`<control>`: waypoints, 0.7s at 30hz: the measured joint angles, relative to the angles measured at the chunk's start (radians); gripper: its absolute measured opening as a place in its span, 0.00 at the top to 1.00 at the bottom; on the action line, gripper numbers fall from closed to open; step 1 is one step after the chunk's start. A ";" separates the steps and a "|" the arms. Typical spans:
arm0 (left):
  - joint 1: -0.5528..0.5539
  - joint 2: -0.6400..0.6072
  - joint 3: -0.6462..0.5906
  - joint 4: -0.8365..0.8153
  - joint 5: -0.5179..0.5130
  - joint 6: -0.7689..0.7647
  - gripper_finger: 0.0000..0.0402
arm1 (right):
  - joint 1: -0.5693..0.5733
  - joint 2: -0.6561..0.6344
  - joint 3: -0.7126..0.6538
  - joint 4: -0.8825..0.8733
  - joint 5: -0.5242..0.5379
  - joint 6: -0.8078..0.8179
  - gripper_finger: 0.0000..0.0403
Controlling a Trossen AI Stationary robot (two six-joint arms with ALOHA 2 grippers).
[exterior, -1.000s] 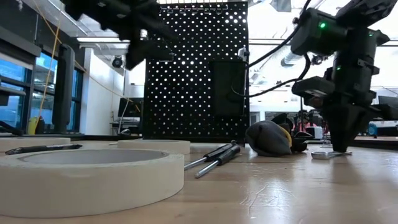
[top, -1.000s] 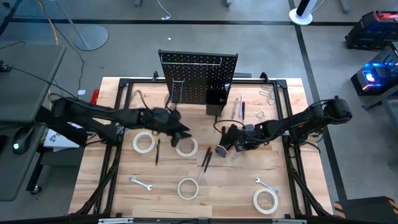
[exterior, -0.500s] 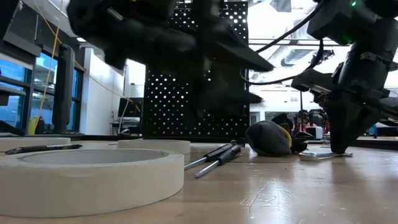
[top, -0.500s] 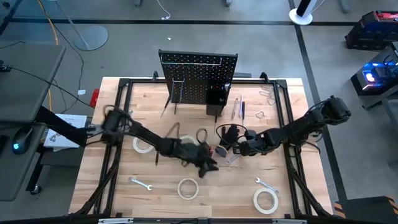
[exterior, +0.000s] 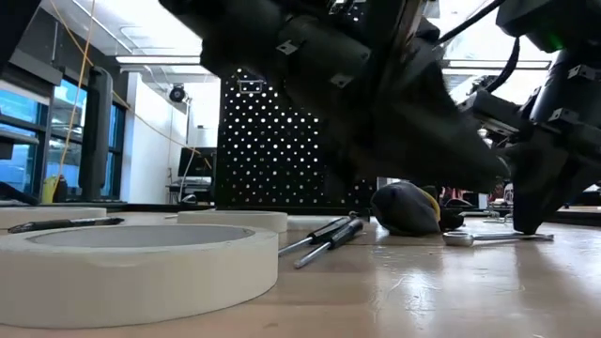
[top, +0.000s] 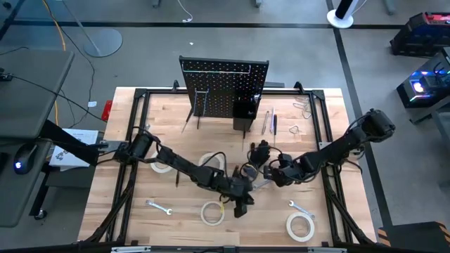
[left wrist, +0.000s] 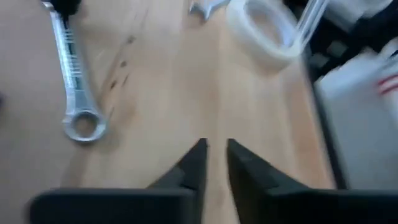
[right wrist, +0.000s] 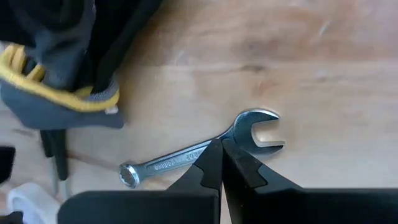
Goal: Hang tools onto peg board
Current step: Hang the 12 mm tool onto the pegboard on the top left
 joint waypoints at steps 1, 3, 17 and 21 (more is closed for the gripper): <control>0.001 -0.001 0.010 -0.041 -0.008 0.015 0.96 | 0.008 0.013 0.000 0.019 0.005 0.017 1.00; 0.001 -0.001 0.019 -0.091 -0.043 0.022 0.98 | 0.028 0.039 0.003 0.072 0.008 0.056 1.00; -0.014 -0.032 0.022 -0.217 -0.146 0.106 1.00 | 0.107 0.070 0.070 0.067 0.042 0.096 1.00; -0.018 -0.045 0.023 -0.211 -0.182 0.144 1.00 | 0.110 0.070 0.091 0.063 0.044 0.070 1.00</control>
